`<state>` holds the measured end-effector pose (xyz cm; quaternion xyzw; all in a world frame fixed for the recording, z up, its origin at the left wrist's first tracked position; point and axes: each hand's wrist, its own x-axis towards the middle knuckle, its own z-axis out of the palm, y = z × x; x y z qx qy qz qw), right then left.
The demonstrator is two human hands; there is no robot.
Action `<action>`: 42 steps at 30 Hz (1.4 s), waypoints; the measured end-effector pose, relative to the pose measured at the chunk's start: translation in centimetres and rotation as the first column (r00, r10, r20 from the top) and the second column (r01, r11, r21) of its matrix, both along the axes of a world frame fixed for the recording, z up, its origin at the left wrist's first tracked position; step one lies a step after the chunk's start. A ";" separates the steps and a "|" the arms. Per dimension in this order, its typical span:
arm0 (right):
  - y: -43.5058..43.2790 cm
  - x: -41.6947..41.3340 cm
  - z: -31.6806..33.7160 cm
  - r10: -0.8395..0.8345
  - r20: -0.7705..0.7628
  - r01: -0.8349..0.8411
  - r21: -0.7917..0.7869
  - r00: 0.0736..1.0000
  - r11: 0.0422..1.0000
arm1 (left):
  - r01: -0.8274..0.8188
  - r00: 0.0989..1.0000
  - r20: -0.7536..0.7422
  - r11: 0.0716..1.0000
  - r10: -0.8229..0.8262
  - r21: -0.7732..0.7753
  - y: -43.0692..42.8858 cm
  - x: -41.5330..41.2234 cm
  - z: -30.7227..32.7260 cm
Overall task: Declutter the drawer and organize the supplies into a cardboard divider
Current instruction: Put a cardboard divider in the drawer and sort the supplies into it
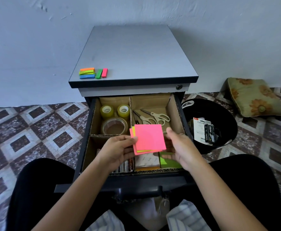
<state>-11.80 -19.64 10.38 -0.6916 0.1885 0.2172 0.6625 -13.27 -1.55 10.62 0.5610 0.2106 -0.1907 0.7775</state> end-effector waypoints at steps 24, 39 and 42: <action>-5.3 0.1 0.5 -0.317 0.163 0.306 0.093 0.934 0.948 | 0.257 0.965 -0.086 0.813 -0.249 0.522 -7.5 1.1 -3.9; -5.2 -0.7 0.0 -0.288 0.128 0.270 0.142 0.949 0.952 | 0.500 0.845 -0.265 0.508 -0.465 0.702 -7.4 2.8 -4.3; -5.1 -0.9 0.0 -0.236 0.141 0.219 0.126 0.961 0.968 | 0.401 0.916 -0.163 0.811 -0.367 0.427 -6.8 2.2 -2.2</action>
